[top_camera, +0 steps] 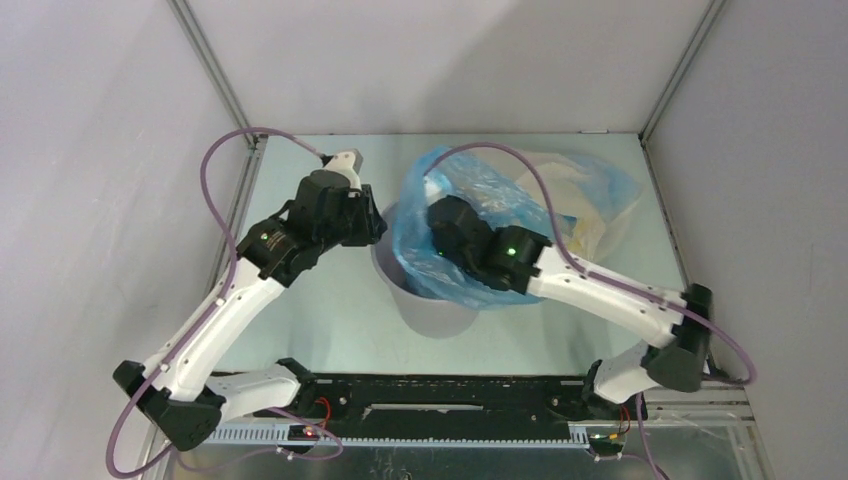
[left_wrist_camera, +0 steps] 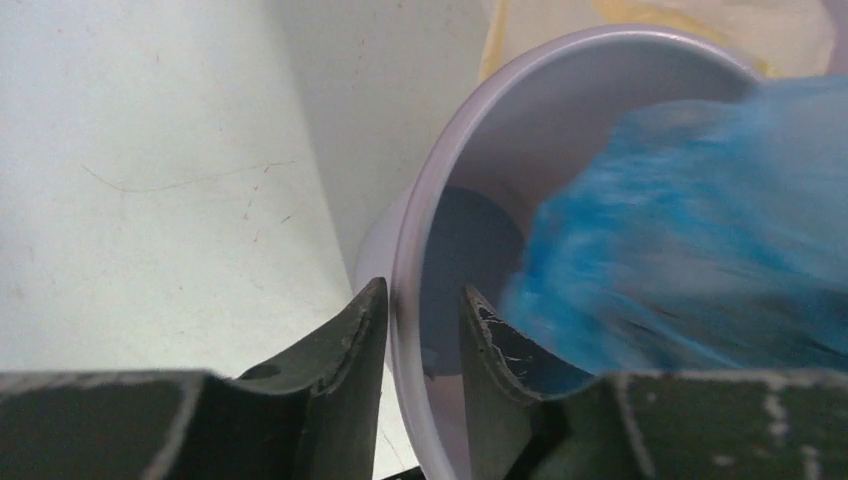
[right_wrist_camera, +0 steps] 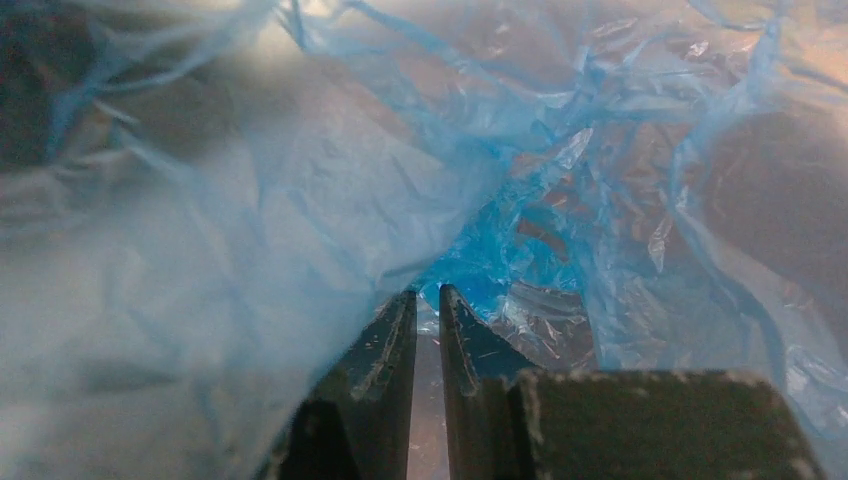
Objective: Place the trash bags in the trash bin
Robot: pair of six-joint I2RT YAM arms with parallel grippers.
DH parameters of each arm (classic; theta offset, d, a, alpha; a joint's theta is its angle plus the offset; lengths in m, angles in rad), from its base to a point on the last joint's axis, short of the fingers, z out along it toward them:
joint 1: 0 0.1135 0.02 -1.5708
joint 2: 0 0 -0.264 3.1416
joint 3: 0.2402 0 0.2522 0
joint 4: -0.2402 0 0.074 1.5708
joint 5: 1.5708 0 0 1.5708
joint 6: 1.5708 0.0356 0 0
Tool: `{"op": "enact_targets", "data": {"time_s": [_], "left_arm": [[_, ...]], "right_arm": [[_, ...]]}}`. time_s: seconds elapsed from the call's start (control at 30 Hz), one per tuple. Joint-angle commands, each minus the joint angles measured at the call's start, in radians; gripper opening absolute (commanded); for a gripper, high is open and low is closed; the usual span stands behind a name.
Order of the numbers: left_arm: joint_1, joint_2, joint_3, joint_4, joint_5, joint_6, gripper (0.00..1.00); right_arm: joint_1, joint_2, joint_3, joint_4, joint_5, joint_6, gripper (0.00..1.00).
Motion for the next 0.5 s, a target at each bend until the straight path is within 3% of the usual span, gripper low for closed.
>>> {"op": "enact_targets", "data": {"time_s": [0.0, 0.13, 0.47], "left_arm": [[-0.006, -0.087, 0.017, 0.042, 0.009, -0.008, 0.42], [-0.004, -0.155, 0.006, 0.011, -0.043, -0.032, 0.50], [0.003, -0.337, 0.003, -0.130, -0.149, -0.069, 0.51]], "right_arm": [[-0.005, 0.149, 0.129, -0.202, -0.008, 0.017, 0.17], [-0.008, 0.252, 0.192, -0.258, -0.002, 0.032, 0.17], [-0.019, 0.364, 0.221, -0.282, 0.045, 0.056, 0.17]]}}
